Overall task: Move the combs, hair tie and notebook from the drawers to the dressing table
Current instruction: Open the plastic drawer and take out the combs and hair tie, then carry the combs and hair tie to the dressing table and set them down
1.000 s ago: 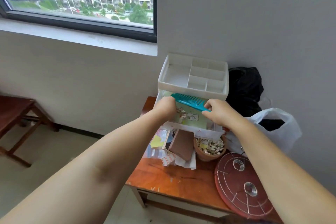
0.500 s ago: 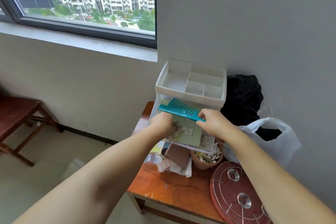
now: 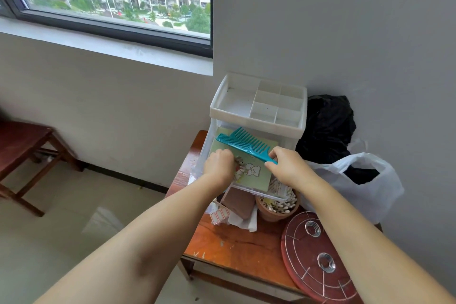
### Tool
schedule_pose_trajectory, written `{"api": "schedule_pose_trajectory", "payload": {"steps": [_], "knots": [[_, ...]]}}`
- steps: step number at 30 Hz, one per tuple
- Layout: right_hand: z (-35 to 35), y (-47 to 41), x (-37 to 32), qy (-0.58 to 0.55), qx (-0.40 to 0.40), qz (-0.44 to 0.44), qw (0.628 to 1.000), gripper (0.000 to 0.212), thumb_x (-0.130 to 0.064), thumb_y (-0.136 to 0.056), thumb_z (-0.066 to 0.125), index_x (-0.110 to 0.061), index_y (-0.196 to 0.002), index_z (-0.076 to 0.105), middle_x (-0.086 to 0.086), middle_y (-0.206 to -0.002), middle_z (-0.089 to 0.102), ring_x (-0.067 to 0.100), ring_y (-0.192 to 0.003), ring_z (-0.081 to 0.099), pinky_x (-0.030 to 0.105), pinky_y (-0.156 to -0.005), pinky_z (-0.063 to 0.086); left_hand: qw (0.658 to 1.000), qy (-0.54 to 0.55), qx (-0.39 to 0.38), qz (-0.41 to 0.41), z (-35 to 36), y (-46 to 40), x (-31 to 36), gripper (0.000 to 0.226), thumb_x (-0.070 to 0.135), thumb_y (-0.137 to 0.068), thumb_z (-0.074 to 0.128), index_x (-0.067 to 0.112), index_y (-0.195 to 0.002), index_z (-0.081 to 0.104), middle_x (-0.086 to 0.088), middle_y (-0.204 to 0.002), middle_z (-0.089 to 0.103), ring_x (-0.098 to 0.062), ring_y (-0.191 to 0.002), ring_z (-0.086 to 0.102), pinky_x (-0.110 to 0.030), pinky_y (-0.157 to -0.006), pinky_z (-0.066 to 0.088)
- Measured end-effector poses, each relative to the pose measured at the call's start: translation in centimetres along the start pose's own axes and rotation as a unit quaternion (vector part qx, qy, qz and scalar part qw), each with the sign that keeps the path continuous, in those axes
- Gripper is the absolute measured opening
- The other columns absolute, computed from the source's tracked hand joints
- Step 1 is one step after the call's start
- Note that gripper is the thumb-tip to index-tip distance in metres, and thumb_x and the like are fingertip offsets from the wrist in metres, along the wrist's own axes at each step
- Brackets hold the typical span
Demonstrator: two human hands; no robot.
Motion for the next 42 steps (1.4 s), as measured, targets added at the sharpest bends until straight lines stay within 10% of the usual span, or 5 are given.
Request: {"api": "schedule_pose_trajectory", "payload": {"steps": [9,20,30,37,42], "knots": [[-0.9,0.8,-0.2,-0.025,-0.028,-0.012,0.999,0.024,-0.027,-0.089,0.055,-0.013,-0.108,0.055,0.009,-0.113,0.064,0.021,-0.09,0.062,0.032,-0.075,0.05,0.98,0.193,-0.04,-0.026,-3.5,0.3,-0.7,0.008,0.007,-0.08,0.052,0.011,-0.073,0.054,-0.004,-0.082,0.06,-0.015,-0.063,0.055,-0.018,-0.048,0.045],[2.4,0.3,-6.8,-0.024,-0.077,-0.075,0.994,0.015,-0.027,-0.092,0.051,-0.016,-0.101,0.051,0.0,-0.09,0.064,0.017,-0.075,0.058,0.031,-0.064,0.046,0.79,0.573,-0.091,-0.198,-8.8,5.5,-9.7,0.014,-0.002,-0.08,0.055,0.009,-0.072,0.06,-0.006,-0.077,0.065,-0.014,-0.067,0.062,-0.023,-0.059,0.056],[12.7,2.8,-24.0,0.055,-0.119,-0.286,0.949,0.016,-0.025,-0.093,0.046,-0.013,-0.104,0.046,0.011,-0.105,0.062,0.022,-0.081,0.05,0.031,-0.07,0.037,0.689,0.621,0.098,-0.361,-11.6,20.2,-27.2,0.021,-0.002,-0.081,0.054,0.012,-0.066,0.06,-0.005,-0.072,0.063,-0.009,-0.053,0.059,-0.028,-0.063,0.053],[26.2,16.9,-41.2,0.005,-0.226,-0.43,0.874,0.012,-0.019,-0.092,0.048,-0.013,-0.102,0.046,0.015,-0.11,0.062,0.026,-0.085,0.055,0.032,-0.07,0.038,0.543,0.647,0.283,-0.455,-13.6,43.4,-40.8,0.02,0.001,-0.088,0.05,0.013,-0.072,0.054,-0.003,-0.07,0.062,-0.008,-0.05,0.055,-0.016,-0.041,0.049],[36.1,32.3,-51.8,0.007,-0.294,-0.494,0.818,0.019,-0.02,-0.093,0.045,-0.007,-0.107,0.044,0.017,-0.108,0.061,0.036,-0.093,0.057,0.038,-0.073,0.042,0.417,0.622,0.392,-0.534,-12.9,63.5,-46.4,0.017,-0.001,-0.085,0.053,0.01,-0.072,0.057,-0.006,-0.069,0.055,-0.014,-0.057,0.051,-0.024,-0.055,0.05]]}}
Point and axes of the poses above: each hand's wrist, its own y-axis away from the middle knuckle, its own z-axis out of the palm, x = y × z, the point moved 3 cm from there along -y, towards the middle knuckle
